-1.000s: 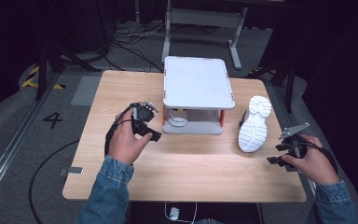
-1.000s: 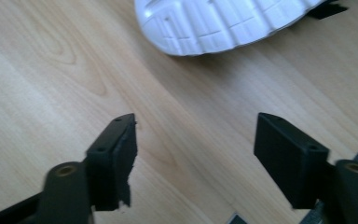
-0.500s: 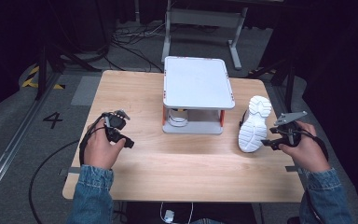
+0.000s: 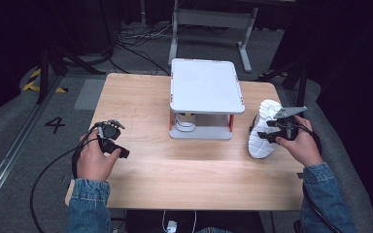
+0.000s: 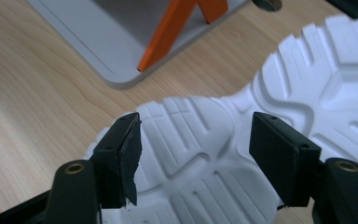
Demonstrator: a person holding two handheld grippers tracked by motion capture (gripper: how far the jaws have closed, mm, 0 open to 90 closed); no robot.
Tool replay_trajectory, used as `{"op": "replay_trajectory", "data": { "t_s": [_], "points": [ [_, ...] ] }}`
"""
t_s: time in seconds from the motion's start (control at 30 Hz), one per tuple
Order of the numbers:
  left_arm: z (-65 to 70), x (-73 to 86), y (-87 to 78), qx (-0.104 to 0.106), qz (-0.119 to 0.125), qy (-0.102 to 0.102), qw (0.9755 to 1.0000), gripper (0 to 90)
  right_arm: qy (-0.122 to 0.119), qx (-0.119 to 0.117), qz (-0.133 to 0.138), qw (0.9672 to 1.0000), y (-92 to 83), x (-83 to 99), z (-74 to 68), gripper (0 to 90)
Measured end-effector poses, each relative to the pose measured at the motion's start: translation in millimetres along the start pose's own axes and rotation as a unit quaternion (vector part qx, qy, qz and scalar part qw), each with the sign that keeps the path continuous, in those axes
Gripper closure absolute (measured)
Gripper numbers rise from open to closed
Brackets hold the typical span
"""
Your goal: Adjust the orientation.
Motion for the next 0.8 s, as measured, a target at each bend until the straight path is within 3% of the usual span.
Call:
{"op": "replay_trajectory", "data": {
  "t_s": [0.1, 0.2, 0.27, 0.33, 0.43, 0.53, 0.57, 0.63, 0.8],
  "points": [
    [1.6, -1.8, 1.0, 0.003, -0.003, 0.007, 1.0, 23.2, 0.002, 0.006, 0.003, 1.0, 1.1, 3.7, 3.6, 34.5],
    [2.6, -4.5, 2.6, 0.004, -0.004, 0.006, 1.0, 23.2, 0.018, 0.002, -0.011, 0.9998, -3.9, 13.4, 6.5, 34.5],
    [4.4, -8.3, 2.5, 0.004, -0.003, 0.01, 0.9999, 23.2, 0.029, 0.004, -0.034, 0.999, -8.3, 26.3, 11.1, 33.5],
    [8.1, -14.9, 0.6, 0.003, 0.005, 0.016, 0.9999, 23.6, 0.055, -0.006, -0.054, 0.997, -12.2, 40.7, 16.8, 30.0],
    [17.1, -26.9, -1.4, 0.005, 0.018, 0.036, 0.9992, 24.6, 0.069, -0.013, -0.092, 0.9933, -13.5, 67.9, 27.2, 29.2],
    [23.1, -34.8, -0.7, 0.006, 0.023, 0.049, 0.9985, 25.0, 0.064, 0.004, -0.11, 0.9918, -6.4, 84.9, 36.1, 27.8],
    [23.9, -35.6, -0.4, 0.007, 0.021, 0.052, 0.9984, 25.0, 0.071, 0.004, -0.111, 0.9913, -4.2, 87.0, 36.9, 27.7],
    [25.4, -36.9, 0.6, 0.007, 0.02, 0.052, 0.9984, 24.9, 0.071, 0.002, -0.088, 0.9936, -2.0, 82.7, 37.3, 28.0],
    [24.3, -35.4, 0.9, 0.006, 0.02, 0.048, 0.9987, 24.9, 0.045, 0.008, -0.039, 0.9982, 18.9, 61.4, 29.5, 22.2]
  ]
}}
Point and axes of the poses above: each handheld gripper's, and its own axes: y roughly forward along the jaws, x roughly out of its underside, z roughly to its right, the point moved 10 cm from there along y, roughly forward along the jaws, and after that the axes turned 4 degrees about -z, right-handed, at the moved point
